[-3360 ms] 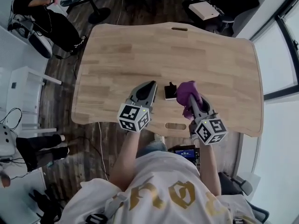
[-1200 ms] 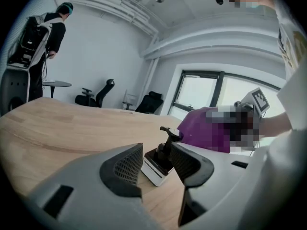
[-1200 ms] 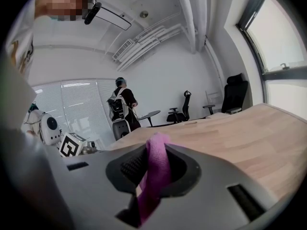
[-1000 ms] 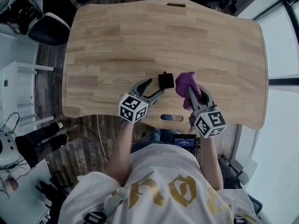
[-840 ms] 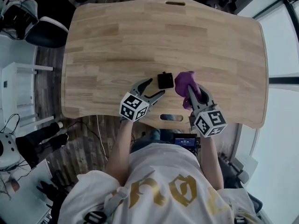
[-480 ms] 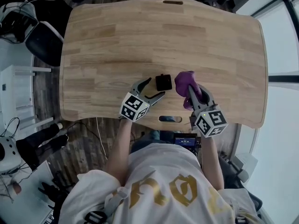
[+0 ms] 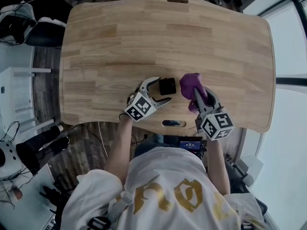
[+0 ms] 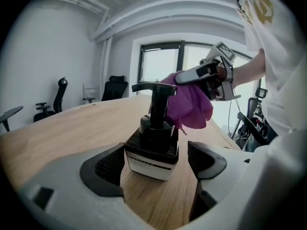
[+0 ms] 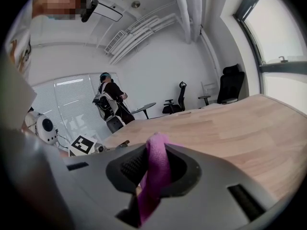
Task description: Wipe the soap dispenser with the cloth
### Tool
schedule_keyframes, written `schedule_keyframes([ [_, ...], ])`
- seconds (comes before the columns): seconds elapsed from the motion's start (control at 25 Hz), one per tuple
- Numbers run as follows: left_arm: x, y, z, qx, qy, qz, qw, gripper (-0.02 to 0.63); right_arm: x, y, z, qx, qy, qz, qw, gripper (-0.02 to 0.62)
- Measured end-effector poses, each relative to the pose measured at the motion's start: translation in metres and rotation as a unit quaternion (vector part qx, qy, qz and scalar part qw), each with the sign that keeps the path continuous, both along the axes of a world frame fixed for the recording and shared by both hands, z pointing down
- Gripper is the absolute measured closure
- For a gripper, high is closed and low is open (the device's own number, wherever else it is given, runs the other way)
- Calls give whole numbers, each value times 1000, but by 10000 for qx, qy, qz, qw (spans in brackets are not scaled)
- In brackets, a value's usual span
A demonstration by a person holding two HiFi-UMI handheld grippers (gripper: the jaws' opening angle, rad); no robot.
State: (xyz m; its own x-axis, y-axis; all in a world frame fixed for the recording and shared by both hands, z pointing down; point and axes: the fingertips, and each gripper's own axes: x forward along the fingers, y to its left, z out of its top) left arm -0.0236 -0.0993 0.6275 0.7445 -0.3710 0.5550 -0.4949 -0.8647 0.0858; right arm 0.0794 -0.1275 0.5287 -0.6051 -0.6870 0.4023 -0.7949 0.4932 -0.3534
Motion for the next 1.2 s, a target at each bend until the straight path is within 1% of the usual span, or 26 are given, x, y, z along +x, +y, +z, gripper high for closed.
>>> schedule_keyframes([
  [0.08, 3, -1, 2, 91, 2, 214, 9997, 232, 1, -2, 2, -27, 1, 8, 10000, 545],
  [0.24, 6, -8, 7, 202, -95, 439, 9988, 232, 4, -4, 7, -115, -3, 31, 9999, 545],
  [0.36, 10, -6, 16, 144, -233, 747, 9968, 232, 6, -7, 10, -165, -15, 57, 9998, 545],
  [0.44, 12, -5, 18, 57, -233, 924, 9954, 231, 7, -10, 10, -183, -32, 68, 9998, 545],
  [0.68, 18, -4, 27, 65, -380, 1227, 9917, 232, 7, -13, 12, -216, -16, 64, 9997, 545],
  [0.88, 24, -11, 28, 255, -345, 1167, 9922, 232, 8, -17, 15, -217, 7, 57, 9997, 545],
  [1.0, 25, -12, 31, 373, -494, 1178, 9911, 232, 7, -20, 16, -232, -6, 58, 9997, 545],
  [1.2, 26, -10, 38, 398, -822, 1280, 9876, 232, 2, -21, 20, -276, -25, 18, 9996, 545],
])
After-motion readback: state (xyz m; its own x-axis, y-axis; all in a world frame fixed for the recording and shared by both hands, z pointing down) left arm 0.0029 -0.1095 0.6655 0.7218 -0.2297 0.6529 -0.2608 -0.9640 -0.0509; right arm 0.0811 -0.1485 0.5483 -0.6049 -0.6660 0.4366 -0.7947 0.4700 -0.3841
